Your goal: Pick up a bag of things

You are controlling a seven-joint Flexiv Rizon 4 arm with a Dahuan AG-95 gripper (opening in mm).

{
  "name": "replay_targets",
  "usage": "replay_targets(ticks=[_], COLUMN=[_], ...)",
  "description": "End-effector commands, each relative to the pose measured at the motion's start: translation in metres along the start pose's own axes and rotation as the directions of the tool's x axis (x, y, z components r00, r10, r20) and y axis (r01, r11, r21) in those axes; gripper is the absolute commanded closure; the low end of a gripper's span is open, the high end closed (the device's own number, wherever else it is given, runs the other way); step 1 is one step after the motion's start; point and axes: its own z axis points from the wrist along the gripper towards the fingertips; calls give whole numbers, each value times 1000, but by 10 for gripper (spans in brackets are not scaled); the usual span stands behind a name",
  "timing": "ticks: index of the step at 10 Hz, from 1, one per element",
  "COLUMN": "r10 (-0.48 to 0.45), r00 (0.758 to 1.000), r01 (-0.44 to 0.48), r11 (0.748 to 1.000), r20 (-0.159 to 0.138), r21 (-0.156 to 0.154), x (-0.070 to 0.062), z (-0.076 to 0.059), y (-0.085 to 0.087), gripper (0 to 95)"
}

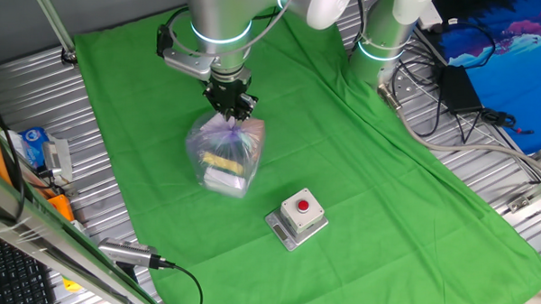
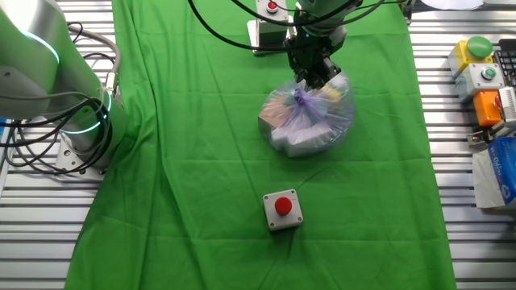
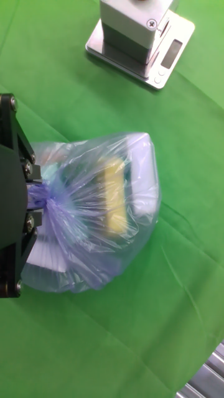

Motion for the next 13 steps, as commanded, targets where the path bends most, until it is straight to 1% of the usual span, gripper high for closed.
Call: replay_targets(ticks=[1,13], r10=[3,16], r00=[1000,1000], r01=[-3,-16], r11=[1000,1000], r20=[0,1], r21=[1,1], x=[0,0], z=[0,0], y=[0,0], gripper=[760,760])
